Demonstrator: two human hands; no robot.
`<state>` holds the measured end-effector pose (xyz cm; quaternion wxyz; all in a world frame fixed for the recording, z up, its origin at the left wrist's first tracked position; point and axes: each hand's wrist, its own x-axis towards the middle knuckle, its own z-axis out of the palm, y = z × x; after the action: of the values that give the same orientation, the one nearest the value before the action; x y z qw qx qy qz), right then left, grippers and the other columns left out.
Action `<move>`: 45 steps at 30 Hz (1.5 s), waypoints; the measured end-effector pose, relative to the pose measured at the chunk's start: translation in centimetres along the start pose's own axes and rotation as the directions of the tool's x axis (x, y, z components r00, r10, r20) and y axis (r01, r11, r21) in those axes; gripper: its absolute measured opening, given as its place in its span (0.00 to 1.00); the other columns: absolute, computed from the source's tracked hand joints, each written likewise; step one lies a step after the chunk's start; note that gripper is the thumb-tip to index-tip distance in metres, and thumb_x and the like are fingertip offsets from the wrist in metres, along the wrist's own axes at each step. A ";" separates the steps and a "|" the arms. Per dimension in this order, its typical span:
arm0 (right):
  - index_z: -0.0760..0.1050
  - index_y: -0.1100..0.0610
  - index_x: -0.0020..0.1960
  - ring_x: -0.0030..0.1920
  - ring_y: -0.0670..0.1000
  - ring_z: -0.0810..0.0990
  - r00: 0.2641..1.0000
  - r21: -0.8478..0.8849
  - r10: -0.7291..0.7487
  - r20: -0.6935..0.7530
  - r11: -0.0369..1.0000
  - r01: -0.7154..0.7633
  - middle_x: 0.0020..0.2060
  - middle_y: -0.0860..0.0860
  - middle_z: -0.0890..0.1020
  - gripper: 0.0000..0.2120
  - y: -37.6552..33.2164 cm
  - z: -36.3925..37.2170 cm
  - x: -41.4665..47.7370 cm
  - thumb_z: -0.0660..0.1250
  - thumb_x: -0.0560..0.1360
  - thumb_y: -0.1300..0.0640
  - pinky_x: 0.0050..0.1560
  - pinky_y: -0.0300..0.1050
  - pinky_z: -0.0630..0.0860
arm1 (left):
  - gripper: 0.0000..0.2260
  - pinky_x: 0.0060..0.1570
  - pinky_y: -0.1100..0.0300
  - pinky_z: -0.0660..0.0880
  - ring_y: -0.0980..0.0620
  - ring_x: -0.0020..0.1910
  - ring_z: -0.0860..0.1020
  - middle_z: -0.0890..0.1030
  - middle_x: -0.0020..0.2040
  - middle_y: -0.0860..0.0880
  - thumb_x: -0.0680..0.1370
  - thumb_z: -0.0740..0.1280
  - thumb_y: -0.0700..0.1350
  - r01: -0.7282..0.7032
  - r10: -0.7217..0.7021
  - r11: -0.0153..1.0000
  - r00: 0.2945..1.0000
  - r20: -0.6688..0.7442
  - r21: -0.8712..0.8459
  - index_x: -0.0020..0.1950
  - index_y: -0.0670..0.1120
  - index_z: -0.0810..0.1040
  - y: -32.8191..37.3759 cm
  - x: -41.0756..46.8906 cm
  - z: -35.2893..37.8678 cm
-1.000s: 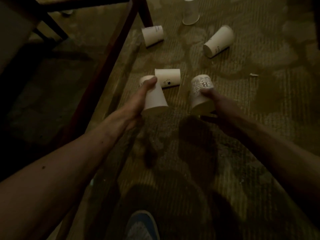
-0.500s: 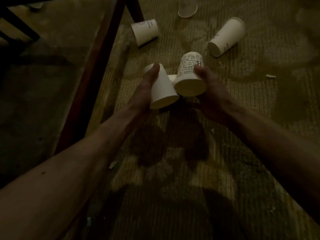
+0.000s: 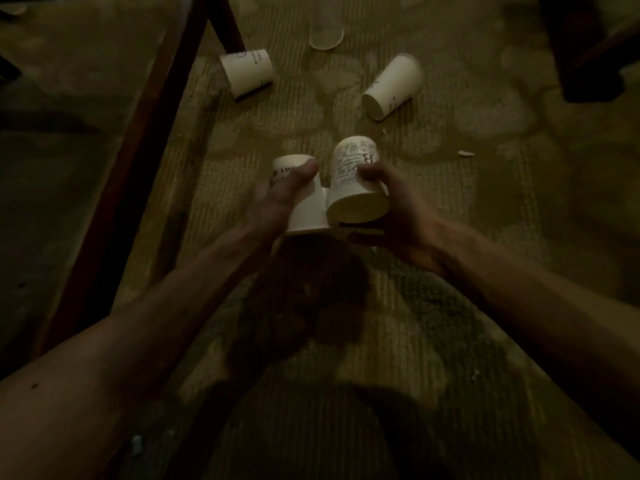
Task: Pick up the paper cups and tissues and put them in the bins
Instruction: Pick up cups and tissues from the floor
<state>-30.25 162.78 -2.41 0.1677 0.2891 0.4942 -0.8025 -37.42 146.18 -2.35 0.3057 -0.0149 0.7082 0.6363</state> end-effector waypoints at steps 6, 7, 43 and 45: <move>0.76 0.50 0.56 0.49 0.54 0.83 0.986 -0.283 -0.156 -0.061 0.950 0.133 0.48 0.53 0.86 0.15 -2.6 -2.4 -7.2 0.61 0.77 0.42 0.53 0.52 0.77 | 0.23 0.37 0.57 0.81 0.49 0.44 0.85 0.87 0.45 0.49 0.67 0.70 0.59 -0.082 0.077 0.996 0.988 0.136 0.026 0.55 0.46 0.79 2.7 -3.7 5.1; 0.76 0.50 0.56 0.49 0.54 0.83 0.983 -0.297 -0.171 -0.074 0.944 0.142 0.48 0.53 0.86 0.15 -3.2 -3.2 -8.9 0.60 0.77 0.42 0.52 0.51 0.77 | 0.23 0.39 0.56 0.81 0.49 0.46 0.85 0.87 0.46 0.49 0.66 0.70 0.59 -0.097 0.092 0.995 0.984 0.154 0.027 0.55 0.47 0.79 3.5 -4.4 6.3; 0.66 0.31 0.52 0.45 0.25 0.75 0.582 -0.862 -0.673 -0.456 0.496 -0.102 0.46 0.35 0.77 0.26 -0.8 -33.9 -51.6 0.70 0.57 0.34 0.33 0.28 0.74 | 0.20 0.31 0.63 0.78 0.55 0.39 0.85 0.85 0.40 0.57 0.68 0.66 0.67 -0.585 0.101 0.782 0.461 0.882 0.216 0.49 0.53 0.79 11.7 -23.2 48.6; 0.67 0.38 0.56 0.43 0.25 0.74 0.584 -0.881 -0.682 -0.440 0.454 -0.132 0.46 0.37 0.76 0.26 -1.0 -34.1 -52.3 0.71 0.60 0.41 0.32 0.23 0.71 | 0.22 0.33 0.61 0.79 0.54 0.40 0.85 0.85 0.40 0.57 0.66 0.66 0.68 -0.572 0.088 0.790 0.466 0.880 0.223 0.50 0.54 0.77 11.7 -22.9 48.8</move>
<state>19.96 192.76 19.51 -0.0884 0.3764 0.8831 -0.2659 -3.41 184.40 18.31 0.4622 0.5111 0.5981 0.4092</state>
